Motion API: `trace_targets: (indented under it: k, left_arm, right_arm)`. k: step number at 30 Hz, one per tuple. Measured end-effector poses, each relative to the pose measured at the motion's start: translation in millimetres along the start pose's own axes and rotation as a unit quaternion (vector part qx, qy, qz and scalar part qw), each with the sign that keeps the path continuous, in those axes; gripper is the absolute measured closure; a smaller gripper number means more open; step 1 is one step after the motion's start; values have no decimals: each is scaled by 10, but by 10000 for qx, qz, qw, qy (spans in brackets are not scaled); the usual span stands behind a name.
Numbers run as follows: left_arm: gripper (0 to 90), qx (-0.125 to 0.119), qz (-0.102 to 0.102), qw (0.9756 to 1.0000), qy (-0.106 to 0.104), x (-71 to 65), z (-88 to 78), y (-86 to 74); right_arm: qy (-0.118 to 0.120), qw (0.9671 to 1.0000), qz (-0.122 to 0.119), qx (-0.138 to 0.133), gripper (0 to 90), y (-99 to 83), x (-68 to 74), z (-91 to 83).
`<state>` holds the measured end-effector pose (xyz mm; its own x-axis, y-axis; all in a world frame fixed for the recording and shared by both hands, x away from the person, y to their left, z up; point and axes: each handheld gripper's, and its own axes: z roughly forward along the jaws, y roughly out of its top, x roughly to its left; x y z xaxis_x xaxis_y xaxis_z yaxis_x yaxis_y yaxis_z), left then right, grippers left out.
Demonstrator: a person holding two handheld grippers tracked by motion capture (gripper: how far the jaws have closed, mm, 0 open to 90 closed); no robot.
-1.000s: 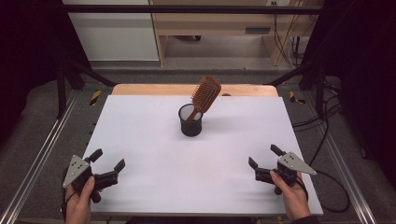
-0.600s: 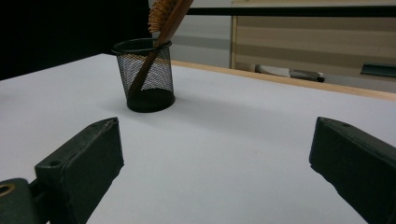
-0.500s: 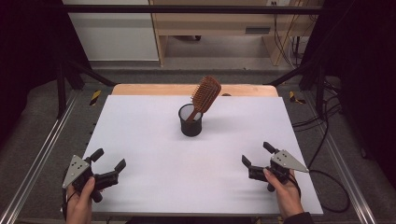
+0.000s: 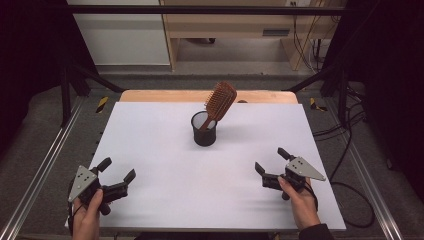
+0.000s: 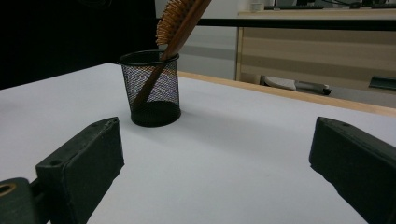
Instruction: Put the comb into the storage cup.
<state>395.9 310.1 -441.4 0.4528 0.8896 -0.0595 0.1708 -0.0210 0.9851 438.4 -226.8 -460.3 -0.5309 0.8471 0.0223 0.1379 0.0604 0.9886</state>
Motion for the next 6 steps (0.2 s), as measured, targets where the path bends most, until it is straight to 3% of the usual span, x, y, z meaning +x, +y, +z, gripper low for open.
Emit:
trace_targets:
  k: [6]
  left_arm:
    - [40,-7,2,10000,22,-7,0,-2]
  right_arm:
    - [22,9999,-80,95,34,-12,21,-25]
